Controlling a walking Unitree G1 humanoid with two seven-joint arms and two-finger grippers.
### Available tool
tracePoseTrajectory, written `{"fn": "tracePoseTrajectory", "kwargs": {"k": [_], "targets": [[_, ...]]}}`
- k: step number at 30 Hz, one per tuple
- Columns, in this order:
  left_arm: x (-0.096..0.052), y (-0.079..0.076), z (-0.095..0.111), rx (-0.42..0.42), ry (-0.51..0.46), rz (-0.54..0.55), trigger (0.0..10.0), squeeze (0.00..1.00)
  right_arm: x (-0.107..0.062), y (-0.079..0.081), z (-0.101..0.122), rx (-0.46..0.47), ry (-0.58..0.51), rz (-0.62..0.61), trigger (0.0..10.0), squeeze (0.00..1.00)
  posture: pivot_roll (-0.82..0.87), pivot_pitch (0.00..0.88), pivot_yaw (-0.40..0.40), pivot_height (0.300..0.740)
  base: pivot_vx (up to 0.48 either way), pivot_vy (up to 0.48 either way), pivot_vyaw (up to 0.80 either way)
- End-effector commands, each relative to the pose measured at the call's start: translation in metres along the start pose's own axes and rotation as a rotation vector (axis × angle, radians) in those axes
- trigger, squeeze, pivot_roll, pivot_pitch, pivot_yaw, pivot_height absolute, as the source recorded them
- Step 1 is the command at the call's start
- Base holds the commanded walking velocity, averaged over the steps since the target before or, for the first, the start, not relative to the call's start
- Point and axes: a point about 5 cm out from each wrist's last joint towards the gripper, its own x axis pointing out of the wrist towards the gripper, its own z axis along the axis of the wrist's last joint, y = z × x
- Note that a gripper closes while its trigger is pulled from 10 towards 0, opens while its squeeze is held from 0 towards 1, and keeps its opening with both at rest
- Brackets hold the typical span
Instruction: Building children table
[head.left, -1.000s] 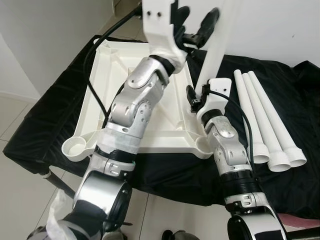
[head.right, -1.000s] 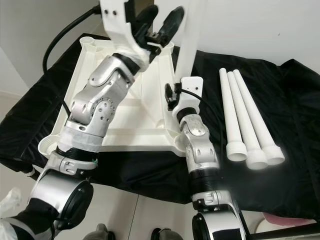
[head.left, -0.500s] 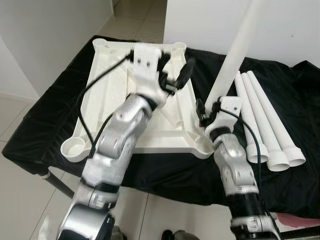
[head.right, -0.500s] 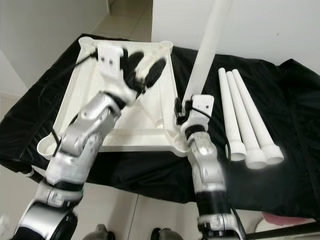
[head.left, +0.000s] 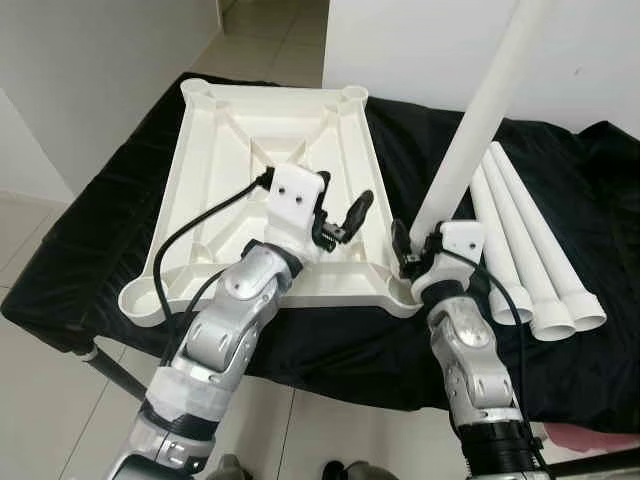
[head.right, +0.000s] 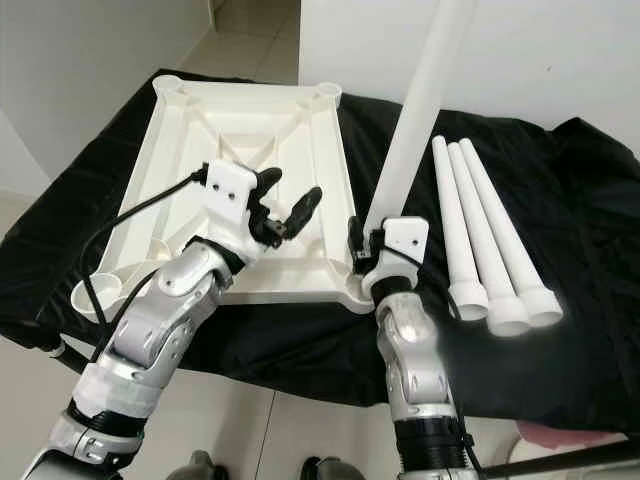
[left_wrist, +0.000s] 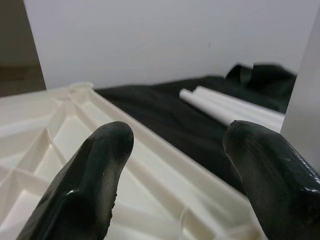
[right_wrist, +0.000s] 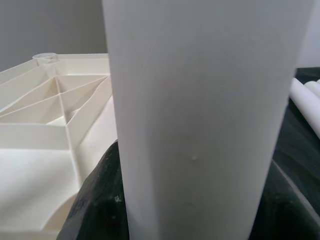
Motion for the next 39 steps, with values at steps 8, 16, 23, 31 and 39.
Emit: {"fn": "tracePoseTrajectory", "kwargs": {"k": [8,16,23,31,39], "targets": [[-0.017,-0.019,-0.018,0.109,0.070,-0.241,10.0,0.00,-0.020,-0.005,-0.011,-0.045,0.022,0.022,10.0,0.00,0.00,0.122,-0.054,0.740,0.000,0.000,0.00],[-0.029,-0.028,-0.025,0.062,0.121,-0.349,10.0,0.00,-0.029,-0.006,-0.020,-0.090,0.014,0.073,10.0,0.00,0.01,0.117,-0.052,0.740,0.000,0.000,0.00],[-0.038,-0.035,-0.028,0.029,0.166,-0.435,10.0,0.00,-0.035,-0.003,-0.032,-0.141,0.010,0.165,10.0,0.00,0.02,0.109,-0.042,0.740,0.000,0.000,0.00],[-0.040,-0.032,-0.027,0.036,0.177,-0.440,10.0,0.00,-0.032,0.001,-0.036,-0.189,-0.010,0.226,10.0,0.00,0.03,0.108,-0.038,0.740,0.000,0.000,0.00],[-0.043,-0.032,-0.026,0.053,0.198,-0.451,10.0,0.00,-0.027,0.001,-0.040,-0.197,-0.012,0.246,10.0,0.00,0.04,0.114,-0.035,0.740,0.000,0.000,0.00]]}}
